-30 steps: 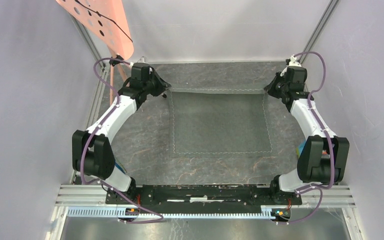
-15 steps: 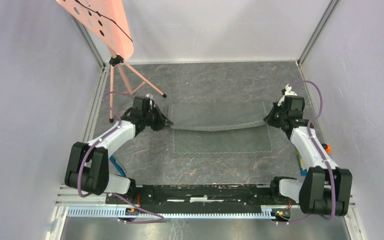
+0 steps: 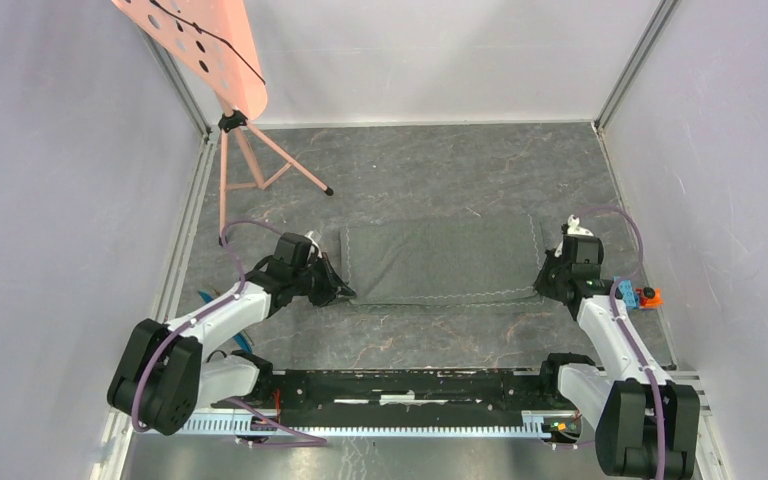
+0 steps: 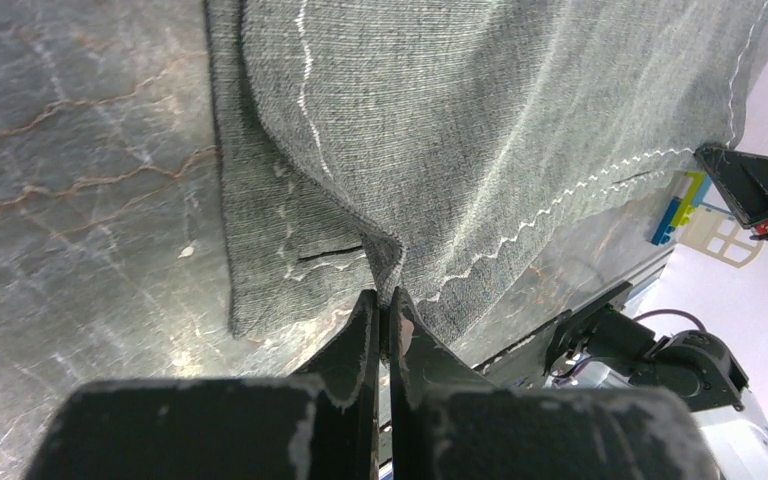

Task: Fold the napkin into a case and place the utensils inside
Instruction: Fold and flatten the napkin at the center of the board.

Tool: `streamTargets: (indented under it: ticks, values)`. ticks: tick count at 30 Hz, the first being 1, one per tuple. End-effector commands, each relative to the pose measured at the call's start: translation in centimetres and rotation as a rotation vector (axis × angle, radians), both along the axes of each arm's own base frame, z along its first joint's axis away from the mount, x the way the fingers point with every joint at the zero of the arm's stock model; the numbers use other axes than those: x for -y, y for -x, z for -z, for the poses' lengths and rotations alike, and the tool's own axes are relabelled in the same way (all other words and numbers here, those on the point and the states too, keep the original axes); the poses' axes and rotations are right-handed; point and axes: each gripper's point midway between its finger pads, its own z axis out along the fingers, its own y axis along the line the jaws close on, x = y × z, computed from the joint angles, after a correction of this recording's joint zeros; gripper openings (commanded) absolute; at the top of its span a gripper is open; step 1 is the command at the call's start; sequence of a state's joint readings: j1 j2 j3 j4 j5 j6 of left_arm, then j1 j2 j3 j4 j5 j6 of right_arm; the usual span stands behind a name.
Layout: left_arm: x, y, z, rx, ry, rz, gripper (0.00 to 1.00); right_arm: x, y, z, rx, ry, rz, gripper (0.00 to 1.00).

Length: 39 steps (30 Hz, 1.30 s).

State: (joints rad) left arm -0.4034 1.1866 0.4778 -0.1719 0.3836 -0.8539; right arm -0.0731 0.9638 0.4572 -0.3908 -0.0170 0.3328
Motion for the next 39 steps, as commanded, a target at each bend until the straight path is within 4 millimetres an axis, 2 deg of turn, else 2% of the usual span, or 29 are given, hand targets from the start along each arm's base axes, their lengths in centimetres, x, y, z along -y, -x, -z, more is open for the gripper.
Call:
streamTargets:
  ticks: [1,15,28,39]
  values:
    - [-0.5,-0.2,0.0,0.020,-0.012,-0.046,0.04,0.6,0.5,0.5,-0.010,0.027,0.020,0.00]
    - [-1.7,0.3,2.1,-0.034,-0.097,-0.061,0.04,0.2,1.8,1.1,-0.011,0.007,0.022,0.00]
    - [-1.9,0.9,3.1,-0.060,-0.108,-0.063,0.05,-0.4,2.5,1.4,-0.026,-0.034,0.035,0.00]
    - [-1.7,1.2,3.3,-0.072,-0.102,-0.053,0.06,-0.4,3.1,0.8,-0.023,-0.045,0.071,0.01]
